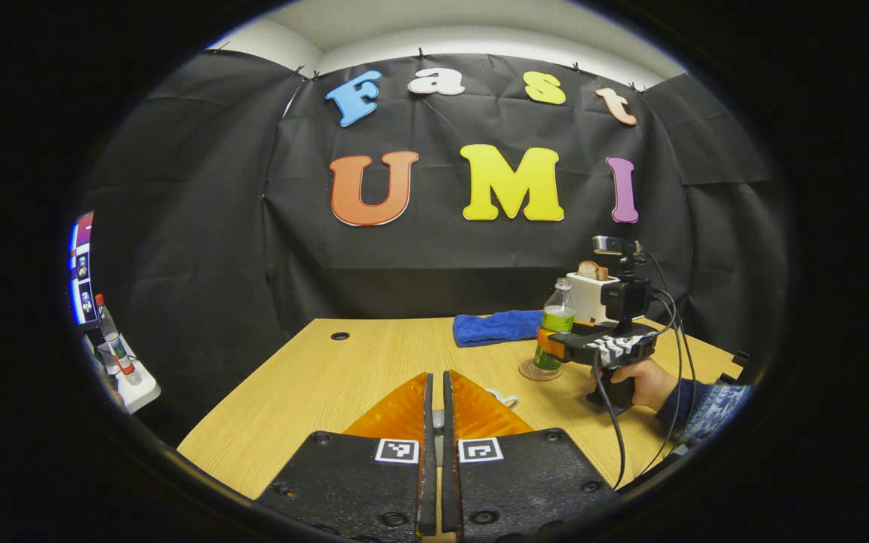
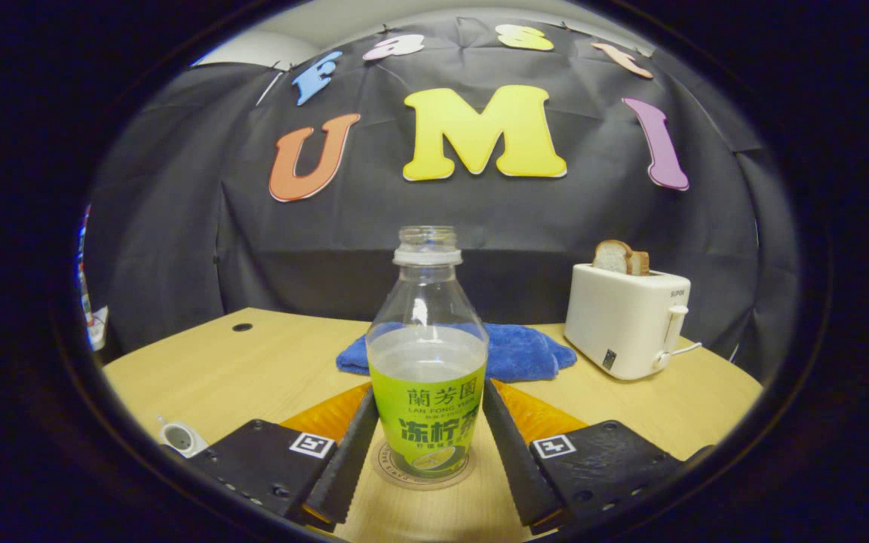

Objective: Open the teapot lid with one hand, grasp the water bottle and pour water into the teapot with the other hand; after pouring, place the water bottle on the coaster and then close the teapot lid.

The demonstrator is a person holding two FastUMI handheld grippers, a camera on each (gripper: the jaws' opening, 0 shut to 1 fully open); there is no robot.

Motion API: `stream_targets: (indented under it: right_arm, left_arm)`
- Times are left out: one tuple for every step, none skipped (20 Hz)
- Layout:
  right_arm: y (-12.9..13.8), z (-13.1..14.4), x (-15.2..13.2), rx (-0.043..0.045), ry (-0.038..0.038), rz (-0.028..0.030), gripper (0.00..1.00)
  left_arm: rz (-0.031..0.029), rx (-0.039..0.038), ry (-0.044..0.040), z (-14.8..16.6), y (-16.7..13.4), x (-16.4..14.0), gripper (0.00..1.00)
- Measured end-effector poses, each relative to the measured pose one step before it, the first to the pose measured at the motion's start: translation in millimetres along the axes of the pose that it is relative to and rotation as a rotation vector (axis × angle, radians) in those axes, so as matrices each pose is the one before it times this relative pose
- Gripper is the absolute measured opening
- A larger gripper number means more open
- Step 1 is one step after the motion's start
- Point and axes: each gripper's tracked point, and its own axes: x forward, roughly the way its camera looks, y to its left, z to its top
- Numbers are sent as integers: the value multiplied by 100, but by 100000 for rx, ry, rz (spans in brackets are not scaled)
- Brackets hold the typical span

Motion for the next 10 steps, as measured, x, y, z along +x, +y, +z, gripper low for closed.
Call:
stream_targets:
  right_arm:
    - [-28, -13, -859, 1764, 575, 1219, 83]
    - [-249, 104, -801, 1023, -376, 198, 84]
    - [-137, 134, -916, 293, -721, 169, 84]
    - [-247, 154, -891, 72, -893, -399, 83]
    - [-229, -41, -1056, -154, -760, -175, 83]
    - [-353, 75, -975, 64, -463, -715, 83]
    - [-246, -103, -1017, 527, -118, -101, 83]
    - [-117, -120, -1034, 90, 498, 645, 83]
    - [-337, 91, -1081, 256, -338, -73, 83]
    - [-437, 195, -1183, 289, -685, -467, 83]
  left_arm:
    - [621, 247, 660, -186, 32, -64, 5]
    - [1054, 913, 674, -186, 257, -29, 5]
    - [986, 866, 569, -77, 194, 65, 5]
    - [261, 261, 522, -187, -83, 331, 5]
    - [-201, -143, -55, 6, -169, 96, 5]
    - [-529, -183, -153, 137, -287, 93, 5]
    - [-582, -8, -208, -10, -275, 89, 5]
    - [-133, 579, -357, 57, -427, 182, 5]
    - [458, 572, -533, 52, -106, 87, 5]
    - [-33, 247, -172, -6, -342, -107, 5]
